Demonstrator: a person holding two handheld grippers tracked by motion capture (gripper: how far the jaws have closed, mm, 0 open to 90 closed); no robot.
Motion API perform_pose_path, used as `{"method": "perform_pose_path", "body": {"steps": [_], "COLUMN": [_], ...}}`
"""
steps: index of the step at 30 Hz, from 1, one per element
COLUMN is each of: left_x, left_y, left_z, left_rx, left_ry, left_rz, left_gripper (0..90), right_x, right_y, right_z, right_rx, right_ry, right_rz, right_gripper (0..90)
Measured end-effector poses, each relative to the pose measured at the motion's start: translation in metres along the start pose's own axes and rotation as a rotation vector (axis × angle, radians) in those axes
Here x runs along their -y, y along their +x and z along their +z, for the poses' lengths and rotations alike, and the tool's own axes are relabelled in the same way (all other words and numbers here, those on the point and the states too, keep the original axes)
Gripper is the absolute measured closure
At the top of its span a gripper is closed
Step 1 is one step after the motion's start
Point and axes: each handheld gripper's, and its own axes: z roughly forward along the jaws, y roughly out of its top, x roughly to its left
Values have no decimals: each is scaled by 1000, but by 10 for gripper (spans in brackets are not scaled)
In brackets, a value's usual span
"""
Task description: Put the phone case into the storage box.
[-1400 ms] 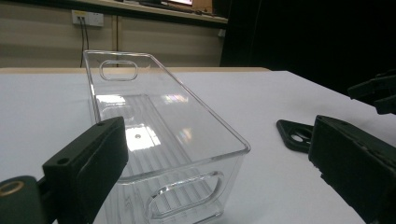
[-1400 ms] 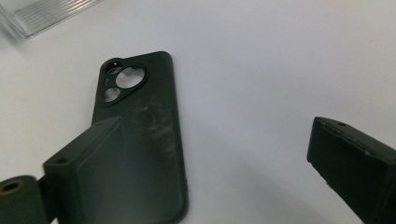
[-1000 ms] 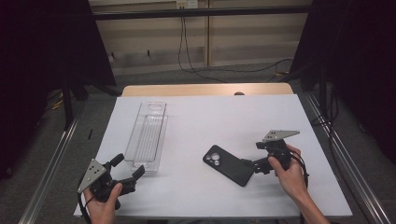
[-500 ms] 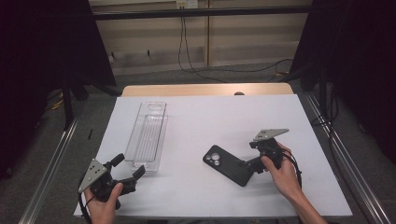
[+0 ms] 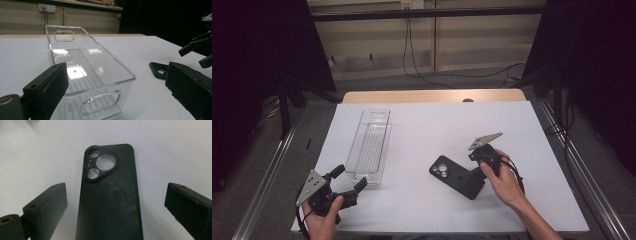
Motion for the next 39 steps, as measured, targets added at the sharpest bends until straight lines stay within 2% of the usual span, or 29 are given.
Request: {"method": "perform_pose_path", "body": {"steps": [1, 2, 4, 8, 16, 21, 30, 39], "left_x": [0, 0, 0, 0, 0, 0, 0, 0], "left_y": [0, 0, 0, 0, 0, 0, 0, 0], "left_z": [0, 0, 0, 0, 0, 0, 0, 0], "left_rx": [2, 2, 1, 3, 6, 6, 9, 8], "left_ry": [0, 1, 0, 0, 0, -1, 1, 1], "left_rz": [0, 1, 2, -2, -1, -1, -3, -3], "left_gripper": [46, 46, 46, 46, 46, 46, 46, 46], "right_x": [-2, -5, -7, -14, -19, -18, -18, -17], "right_y": [-1, -3, -4, -6, -7, -6, -4, 1], "right_z": [2, 7, 9, 17, 30, 35, 43, 47], "right_rx": [-4, -27, -32, -32, -41, -31, -28, -1], "right_ry": [9, 25, 38, 80, 209, 253, 294, 314], "right_rz": [-7, -7, -8, -6, -13, -16, -27, -55], "right_gripper": [38, 39, 38, 39, 45, 60, 56, 18]}}
